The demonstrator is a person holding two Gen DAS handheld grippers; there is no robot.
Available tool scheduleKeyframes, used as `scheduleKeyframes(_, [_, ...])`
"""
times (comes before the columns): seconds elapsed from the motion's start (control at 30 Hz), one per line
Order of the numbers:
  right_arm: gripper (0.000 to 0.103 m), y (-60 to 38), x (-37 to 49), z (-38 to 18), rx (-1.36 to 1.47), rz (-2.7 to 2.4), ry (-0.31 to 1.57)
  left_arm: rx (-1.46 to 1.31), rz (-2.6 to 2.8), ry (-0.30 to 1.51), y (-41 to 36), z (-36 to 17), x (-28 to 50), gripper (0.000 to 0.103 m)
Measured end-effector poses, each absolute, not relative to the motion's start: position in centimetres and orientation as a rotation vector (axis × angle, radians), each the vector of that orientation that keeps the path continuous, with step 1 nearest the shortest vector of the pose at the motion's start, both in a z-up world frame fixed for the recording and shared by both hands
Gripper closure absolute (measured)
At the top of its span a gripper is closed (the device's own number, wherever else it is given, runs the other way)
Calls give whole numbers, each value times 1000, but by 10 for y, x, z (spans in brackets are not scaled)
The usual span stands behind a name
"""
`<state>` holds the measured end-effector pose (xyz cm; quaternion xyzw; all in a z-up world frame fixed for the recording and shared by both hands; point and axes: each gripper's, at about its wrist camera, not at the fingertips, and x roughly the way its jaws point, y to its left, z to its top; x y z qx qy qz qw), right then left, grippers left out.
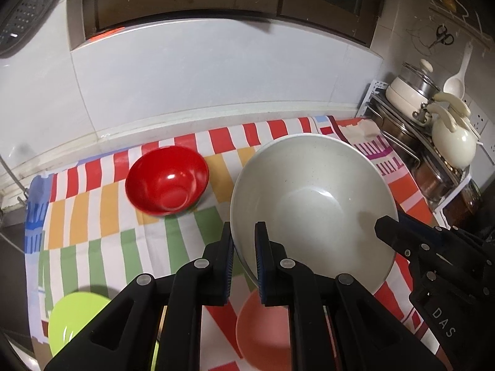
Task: Organize plates and bowls
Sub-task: 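Lift the white bowl with both grippers and carry it over the pink bowl, then lower the white bowl into the pink bowl and open both grippers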
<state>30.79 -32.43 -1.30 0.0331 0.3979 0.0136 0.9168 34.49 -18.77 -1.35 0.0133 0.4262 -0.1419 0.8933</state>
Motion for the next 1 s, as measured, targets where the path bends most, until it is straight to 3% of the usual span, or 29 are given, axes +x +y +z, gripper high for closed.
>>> scheduleKeyframes(1.0, [88,-316,255,-66,48,70,987,18,-308,1054,-178,-74,288,88])
